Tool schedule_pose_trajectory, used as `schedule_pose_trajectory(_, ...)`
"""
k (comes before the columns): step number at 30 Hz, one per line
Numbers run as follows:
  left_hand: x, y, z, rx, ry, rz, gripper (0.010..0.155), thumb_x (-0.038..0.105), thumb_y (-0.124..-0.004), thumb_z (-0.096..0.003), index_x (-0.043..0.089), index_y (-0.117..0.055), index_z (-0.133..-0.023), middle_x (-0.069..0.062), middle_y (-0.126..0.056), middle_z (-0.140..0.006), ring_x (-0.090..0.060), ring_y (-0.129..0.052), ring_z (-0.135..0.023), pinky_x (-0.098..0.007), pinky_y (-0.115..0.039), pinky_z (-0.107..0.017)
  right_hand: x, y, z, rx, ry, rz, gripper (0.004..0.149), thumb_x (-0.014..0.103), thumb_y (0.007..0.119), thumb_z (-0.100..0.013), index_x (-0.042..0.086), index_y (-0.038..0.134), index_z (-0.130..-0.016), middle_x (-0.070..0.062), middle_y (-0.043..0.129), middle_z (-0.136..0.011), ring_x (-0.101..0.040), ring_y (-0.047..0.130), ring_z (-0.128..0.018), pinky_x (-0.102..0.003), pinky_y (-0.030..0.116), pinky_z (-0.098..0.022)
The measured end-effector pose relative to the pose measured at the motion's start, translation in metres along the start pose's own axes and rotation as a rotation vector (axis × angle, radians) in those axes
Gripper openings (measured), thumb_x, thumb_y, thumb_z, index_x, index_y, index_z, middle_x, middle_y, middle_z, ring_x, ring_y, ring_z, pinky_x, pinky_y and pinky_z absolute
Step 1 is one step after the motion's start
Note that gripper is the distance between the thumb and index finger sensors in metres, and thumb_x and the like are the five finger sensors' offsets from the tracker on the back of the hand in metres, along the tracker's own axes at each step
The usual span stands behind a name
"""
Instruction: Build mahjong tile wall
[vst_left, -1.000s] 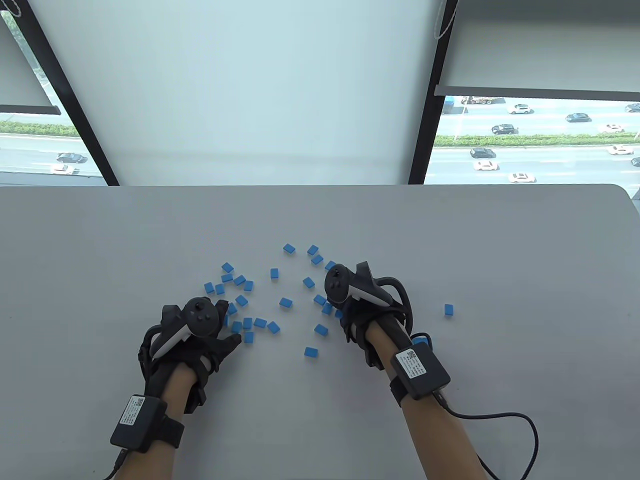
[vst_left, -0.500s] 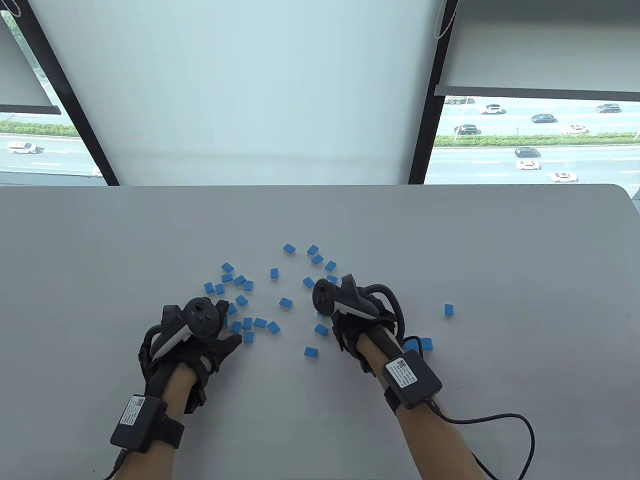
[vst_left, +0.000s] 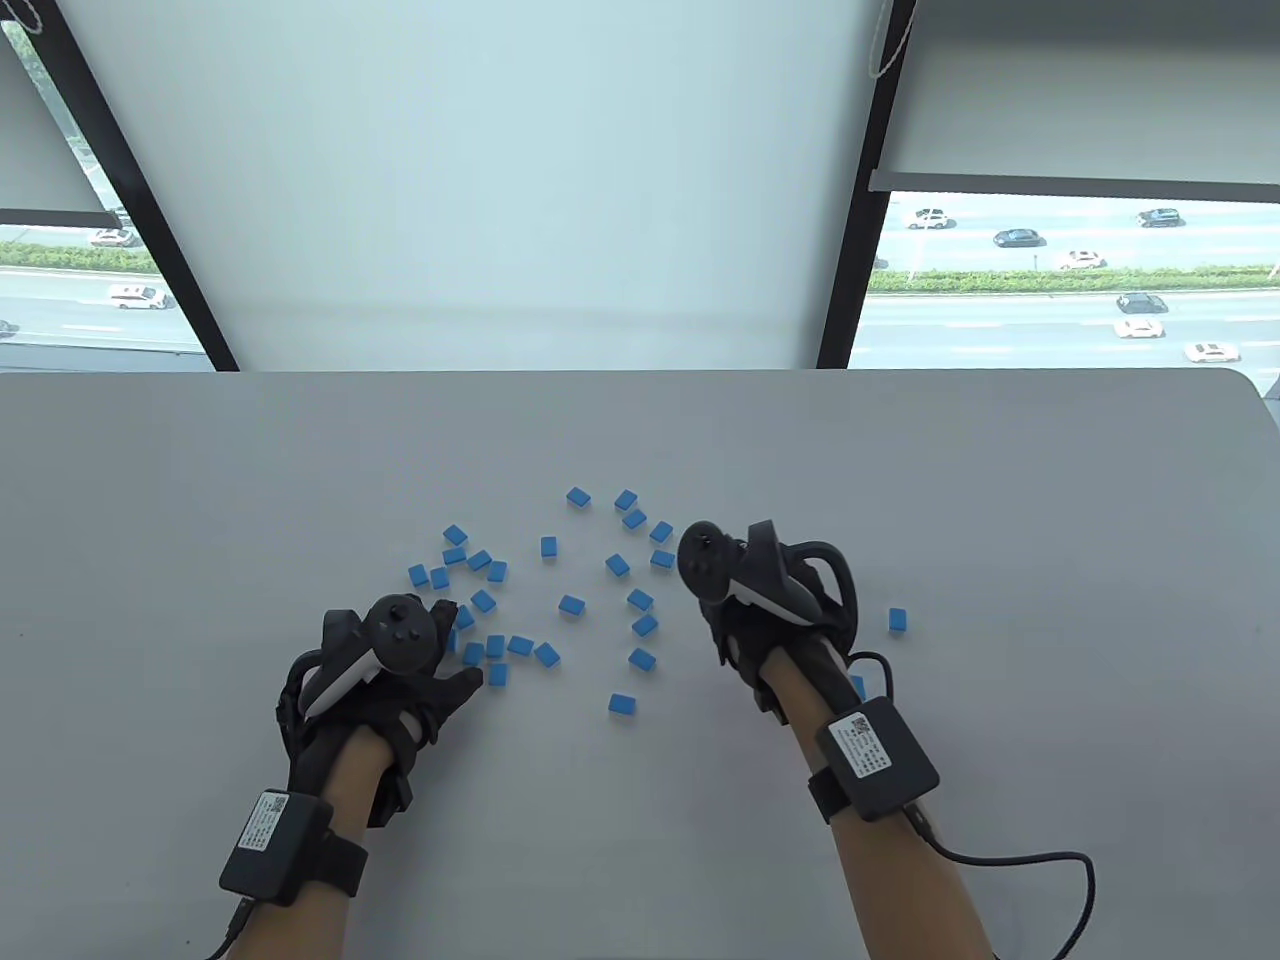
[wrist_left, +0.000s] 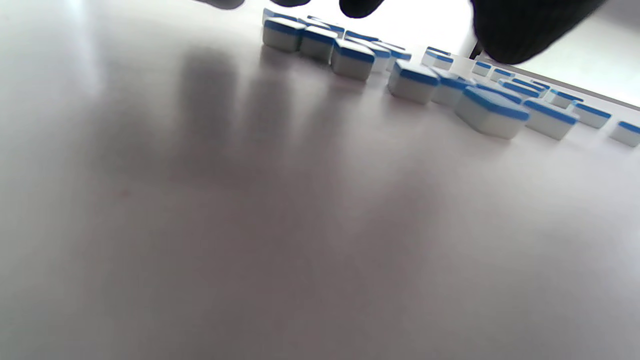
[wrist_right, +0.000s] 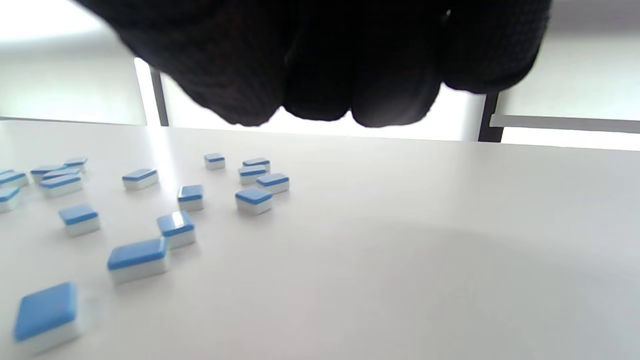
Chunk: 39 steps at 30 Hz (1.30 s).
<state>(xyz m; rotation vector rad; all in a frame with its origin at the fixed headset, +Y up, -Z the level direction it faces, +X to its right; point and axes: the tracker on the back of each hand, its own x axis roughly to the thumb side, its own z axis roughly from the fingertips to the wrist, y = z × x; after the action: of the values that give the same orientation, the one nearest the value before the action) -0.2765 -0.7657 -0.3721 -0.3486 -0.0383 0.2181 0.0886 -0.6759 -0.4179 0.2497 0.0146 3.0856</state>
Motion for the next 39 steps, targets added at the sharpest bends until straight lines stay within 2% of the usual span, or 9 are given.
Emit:
schedule_pose_trajectory(4,0.001,0.000,0.000,0.000,-0.006,-0.002,0.084,0.068,-0.065,-0.0428,0.032,-0.032,-0.112,-0.006,-0.027,-0.119,-0.048,-0.033,-0.106,-0.076,-0.024,-0.065,-0.056,-0.022,0.008,-0.040,0.120,-0.061,0.059,0.034,0.090,-0.041,0.021,0.067,-0.095,0.003,0.087,-0.074,-0.026,0.093,-0.057,-0.048,0.078,-0.050)
schedule_pose_trajectory(9,0.003,-0.001,-0.001,0.000,-0.015,-0.008,0.084,0.068,-0.065,-0.0427,0.032,-0.032,-0.112,-0.006,-0.027,-0.120,-0.048,-0.033,-0.106,-0.076,-0.024,-0.065,-0.128,-0.025,0.018,-0.043,0.304,-0.125,0.059,0.033,0.090,-0.042,0.021,0.067,-0.095,0.001,0.087,-0.074,-0.027,0.094,-0.054,-0.048,0.079,-0.048)
schedule_pose_trajectory(13,0.004,-0.001,-0.001,-0.001,-0.018,-0.009,0.084,0.068,-0.065,-0.0428,0.032,-0.032,-0.112,-0.006,-0.027,-0.120,-0.048,-0.033,-0.107,-0.076,-0.024,-0.065,-0.168,-0.007,0.022,-0.004,0.419,-0.148,0.059,0.033,0.090,-0.041,0.021,0.067,-0.095,0.001,0.087,-0.077,-0.028,0.095,-0.055,-0.048,0.080,-0.048)
schedule_pose_trajectory(17,0.004,-0.001,0.000,0.000,-0.018,-0.005,0.084,0.068,-0.065,-0.0427,0.032,-0.033,-0.112,-0.006,-0.027,-0.120,-0.048,-0.033,-0.107,-0.076,-0.024,-0.065,-0.195,0.026,0.025,0.100,0.483,-0.205,0.059,0.032,0.091,-0.042,0.022,0.067,-0.095,0.000,0.086,-0.080,-0.030,0.095,-0.060,-0.050,0.079,-0.051)
schedule_pose_trajectory(21,0.004,-0.002,0.000,-0.001,-0.015,-0.002,0.084,0.068,-0.065,-0.0427,0.032,-0.033,-0.112,-0.006,-0.027,-0.119,-0.048,-0.033,-0.107,-0.076,-0.024,-0.065,-0.208,0.050,0.028,0.210,0.504,-0.230,0.058,0.032,0.092,-0.042,0.024,0.069,-0.094,0.000,0.087,-0.081,-0.031,0.095,-0.061,-0.050,0.079,-0.052)
schedule_pose_trajectory(25,0.003,-0.002,0.000,-0.001,-0.013,0.001,0.084,0.068,-0.065,-0.0428,0.032,-0.033,-0.112,-0.006,-0.027,-0.120,-0.048,-0.033,-0.106,-0.076,-0.024,-0.065,-0.210,0.060,0.028,0.269,0.494,-0.260,0.058,0.031,0.094,-0.041,0.027,0.070,-0.094,-0.001,0.087,-0.081,-0.032,0.094,-0.061,-0.050,0.078,-0.053)
schedule_pose_trajectory(31,0.003,-0.002,0.000,-0.003,-0.013,-0.001,0.084,0.068,-0.065,-0.0427,0.032,-0.033,-0.112,-0.006,-0.027,-0.119,-0.048,-0.033,-0.106,-0.076,-0.024,-0.065,-0.204,0.061,0.026,0.288,0.476,-0.217,0.056,0.031,0.094,-0.041,0.033,0.072,-0.093,-0.001,0.086,-0.081,-0.032,0.093,-0.061,-0.050,0.077,-0.053)
schedule_pose_trajectory(39,0.003,-0.002,0.000,-0.005,-0.013,0.001,0.084,0.068,-0.065,-0.0427,0.032,-0.033,-0.112,-0.006,-0.027,-0.119,-0.048,-0.033,-0.106,-0.076,-0.024,-0.065,-0.193,0.062,0.022,0.283,0.459,-0.173,0.056,0.032,0.094,-0.042,0.036,0.072,-0.093,-0.001,0.085,-0.082,-0.032,0.092,-0.062,-0.051,0.076,-0.055)
